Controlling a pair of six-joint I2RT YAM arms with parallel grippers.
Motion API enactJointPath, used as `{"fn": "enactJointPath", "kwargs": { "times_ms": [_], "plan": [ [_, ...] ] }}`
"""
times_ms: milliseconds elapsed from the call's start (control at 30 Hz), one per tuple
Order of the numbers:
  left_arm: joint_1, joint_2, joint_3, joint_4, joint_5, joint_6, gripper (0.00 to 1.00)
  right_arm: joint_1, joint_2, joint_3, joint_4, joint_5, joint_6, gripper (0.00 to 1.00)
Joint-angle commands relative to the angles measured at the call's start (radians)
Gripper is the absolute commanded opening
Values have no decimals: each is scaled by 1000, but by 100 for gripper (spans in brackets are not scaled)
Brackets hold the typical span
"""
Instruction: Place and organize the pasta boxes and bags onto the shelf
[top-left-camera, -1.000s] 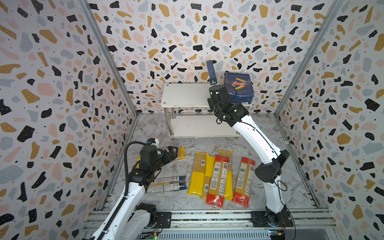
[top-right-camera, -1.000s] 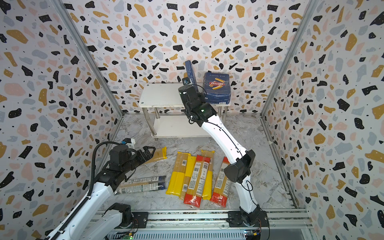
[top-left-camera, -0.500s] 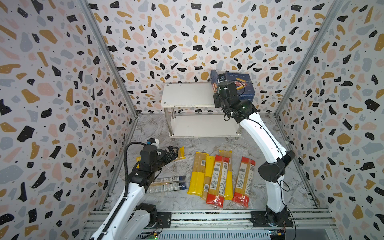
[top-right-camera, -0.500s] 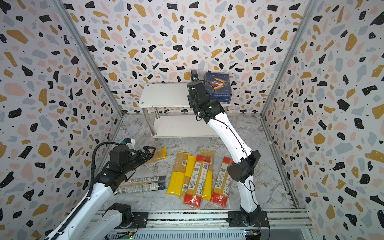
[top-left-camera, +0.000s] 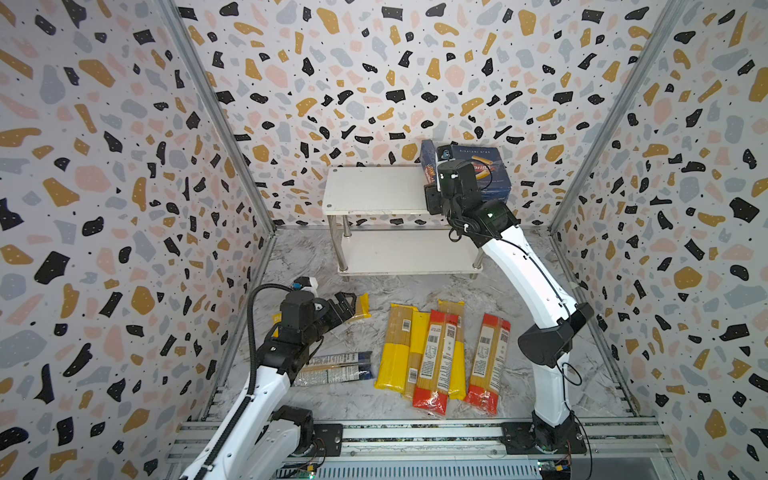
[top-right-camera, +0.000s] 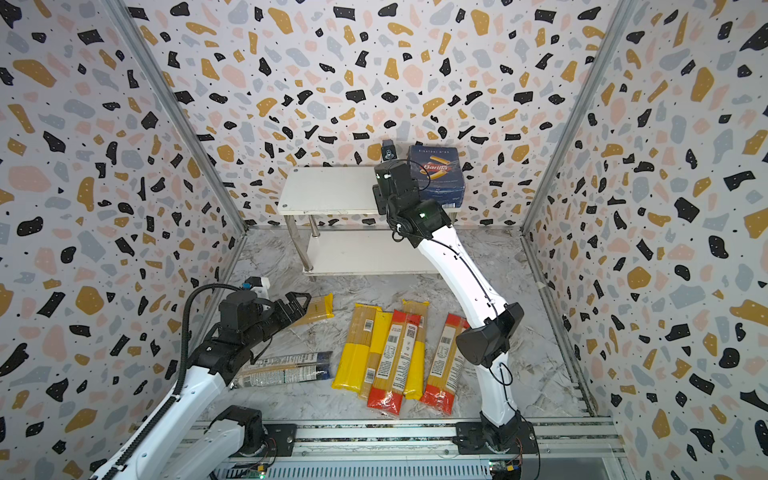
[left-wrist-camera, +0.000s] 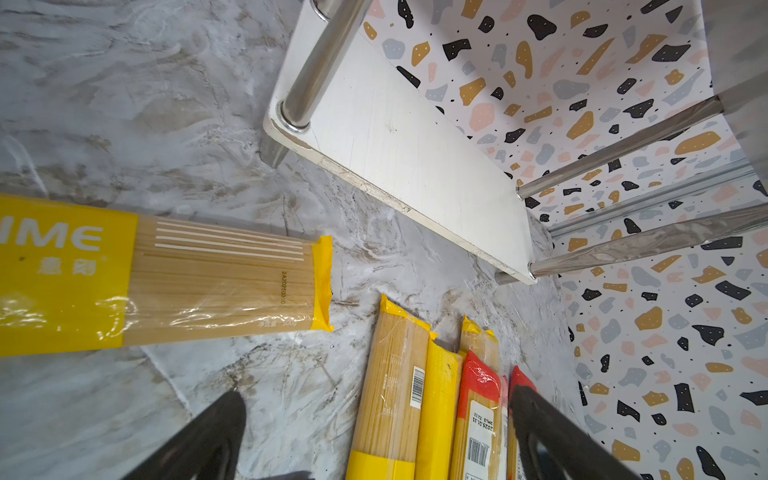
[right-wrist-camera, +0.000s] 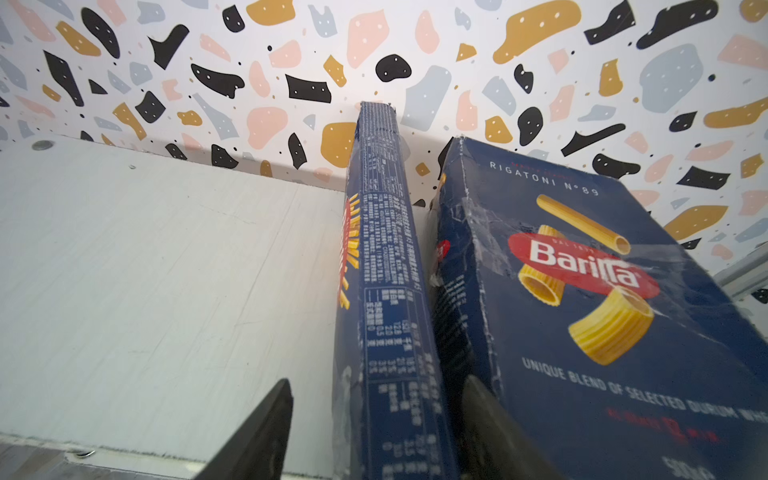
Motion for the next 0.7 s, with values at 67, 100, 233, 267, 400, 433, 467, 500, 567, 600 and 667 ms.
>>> {"fn": "enactJointPath", "kwargs": {
  "times_ms": [67, 100, 233, 267, 400, 433, 467, 500, 567, 600, 667],
  "plan": [
    [-6, -15, 17, 15, 6, 1, 100, 18, -93, 7, 42, 12, -20, 69],
    [-6, -15, 19, 15, 6, 4, 100, 20, -100, 0, 51, 5, -24, 69],
    [-6, -18, 22, 12, 0, 6, 100, 23, -137, -45, 90, -32, -23, 69],
    [-6, -20, 23, 11, -1, 6, 99, 23, -138, -44, 84, -34, -22, 69],
    [-5, -32, 12, 8, -4, 7, 99, 13, -127, -45, 56, -62, -6, 69],
    [-6, -35, 9, 6, -5, 6, 100, 8, -123, -46, 49, -78, 2, 69],
    [-6, -36, 7, 4, -5, 6, 100, 5, -118, -46, 43, -91, 10, 69],
    [-6, -40, 5, 3, -6, 6, 100, 3, -114, -46, 37, -101, 18, 69],
    [-5, -46, 1, -1, -8, 5, 100, 2, -107, -45, 33, -119, 26, 69],
    [-6, -51, 0, -3, -8, 6, 99, 1, -103, -45, 32, -126, 30, 69],
    [-5, -55, -1, -6, -11, 7, 100, 0, -97, -45, 29, -126, 34, 69]
  ]
}}
